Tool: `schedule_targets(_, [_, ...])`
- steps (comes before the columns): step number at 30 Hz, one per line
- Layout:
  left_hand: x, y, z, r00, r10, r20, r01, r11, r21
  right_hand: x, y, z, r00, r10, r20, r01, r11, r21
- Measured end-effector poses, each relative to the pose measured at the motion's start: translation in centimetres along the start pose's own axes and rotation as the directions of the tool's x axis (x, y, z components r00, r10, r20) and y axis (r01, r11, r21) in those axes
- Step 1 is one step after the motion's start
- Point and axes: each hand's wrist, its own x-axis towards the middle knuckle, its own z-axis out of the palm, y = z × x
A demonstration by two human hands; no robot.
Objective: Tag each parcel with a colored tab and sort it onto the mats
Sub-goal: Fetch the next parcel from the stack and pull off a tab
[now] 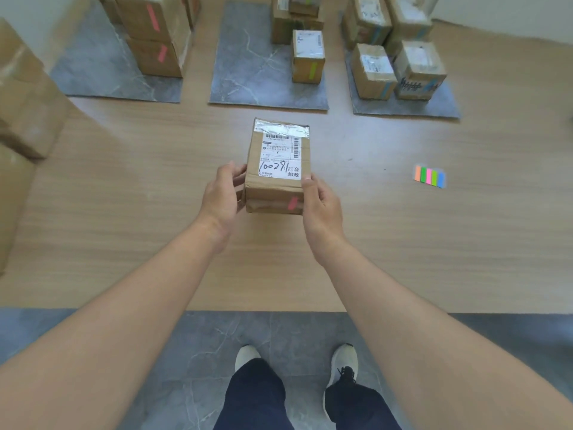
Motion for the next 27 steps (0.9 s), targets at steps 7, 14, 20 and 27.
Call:
schedule_targets(7, [-3.4, 8.0, -1.0, 0.989, 0.129, 0.068, -0.131, 0.991, 0.032, -1.8, -7.9, 0.7, 0.993, -0.119, -0.019, 0.119, 0.993, 0.015])
schedule_targets(14, [-7.1, 17.1, -2.8, 0.963, 0.244, 0.115, -0.249, 0.968, 0.034, -4.3, -17.1, 1.9, 0.971, -0.241, -0.006, 0.241, 0.971, 0.009])
schedule_targets(20, [-10.6, 23.8, -3.8, 0.936, 0.335, 0.11, -0.343, 0.937, 0.061, -6.4, -24.9, 1.8, 0.947, -0.322, -0.008, 0.321, 0.946, -0.035])
schedule_targets(27, [-13.6, 30.3, -4.0, 0.924, 0.373, 0.082, -0.381, 0.917, 0.118, -7.9, -31.9, 1.0, 0.924, -0.382, 0.031, 0.383, 0.92, -0.079])
